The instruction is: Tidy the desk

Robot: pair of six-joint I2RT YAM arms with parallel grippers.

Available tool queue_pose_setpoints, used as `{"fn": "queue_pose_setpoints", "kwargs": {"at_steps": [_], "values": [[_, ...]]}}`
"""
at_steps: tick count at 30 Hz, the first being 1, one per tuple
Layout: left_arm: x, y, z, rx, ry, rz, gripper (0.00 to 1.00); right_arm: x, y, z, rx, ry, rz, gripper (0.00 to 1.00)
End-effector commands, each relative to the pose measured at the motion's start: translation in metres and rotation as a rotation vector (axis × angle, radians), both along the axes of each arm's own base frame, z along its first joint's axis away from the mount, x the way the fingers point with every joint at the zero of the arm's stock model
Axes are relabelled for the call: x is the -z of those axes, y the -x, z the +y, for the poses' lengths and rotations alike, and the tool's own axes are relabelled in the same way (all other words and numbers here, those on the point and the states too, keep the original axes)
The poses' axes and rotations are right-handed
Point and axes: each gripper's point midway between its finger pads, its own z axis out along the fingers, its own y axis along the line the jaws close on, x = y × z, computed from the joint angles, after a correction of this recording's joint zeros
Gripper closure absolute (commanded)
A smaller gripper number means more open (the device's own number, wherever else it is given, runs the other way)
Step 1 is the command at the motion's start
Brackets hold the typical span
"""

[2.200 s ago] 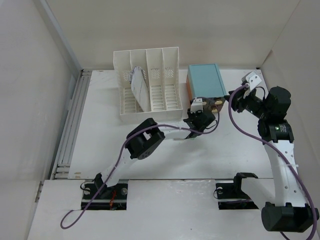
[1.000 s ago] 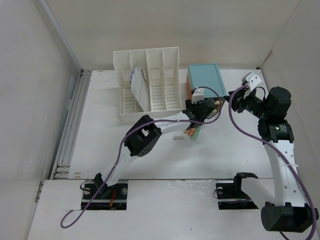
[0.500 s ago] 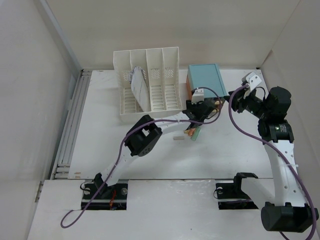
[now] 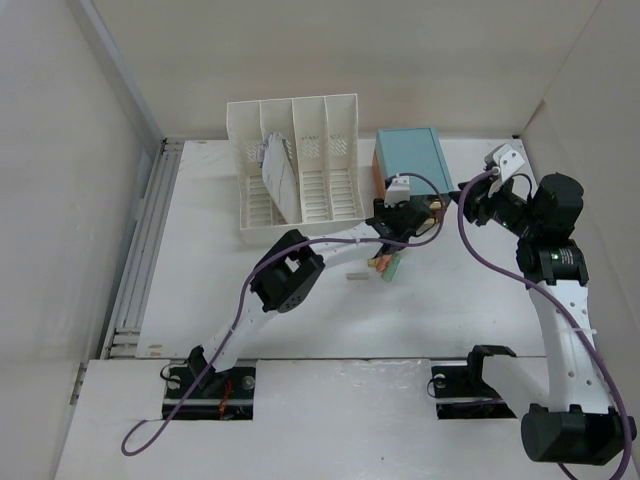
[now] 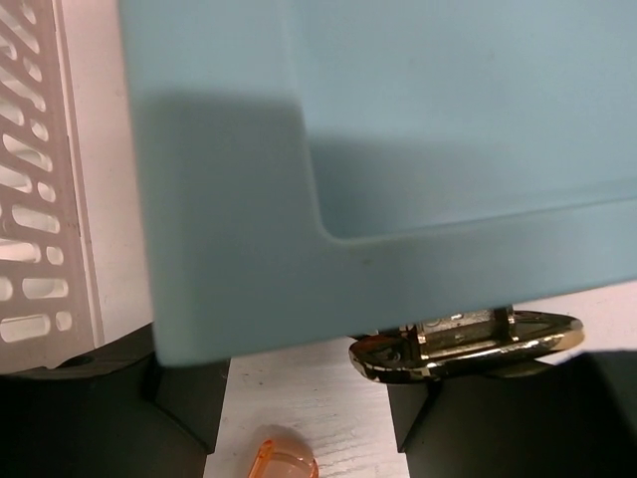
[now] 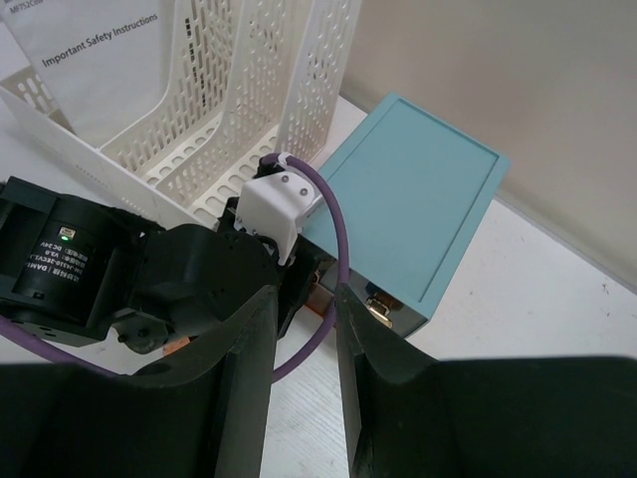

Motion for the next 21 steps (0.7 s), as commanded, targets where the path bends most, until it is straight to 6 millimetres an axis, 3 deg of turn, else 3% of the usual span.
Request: {"fn": "queue_pose_setpoints", "kwargs": {"at_steps": [1,6,8,13,21], "values": [[-0.008,-0.006,-0.029,0.086,0.129,-0.013,0.72,-0.012,0.001,0.000,-0.008,0.003,-0.052,0.65],[-0.009,0.014,-0.037,0.137,0.127,-0.021,0.62,-0.012,0.001,0.000,-0.008,0.003,-0.052,0.65],[-0.019,0.021,-0.040,0.150,0.143,-0.031,0.55,-0.012,0.001,0.000,-0.008,0.003,-0.052,0.65],[-0.010,0.025,-0.037,0.129,0.148,0.000,0.53,-0.012,0.002,0.002,-0.019,0.001,-0.052,0.65],[-0.015,0.031,-0.043,0.083,0.193,0.053,0.46,-0.012,0.002,0.002,-0.019,0.001,-0.052,0.65]]}}
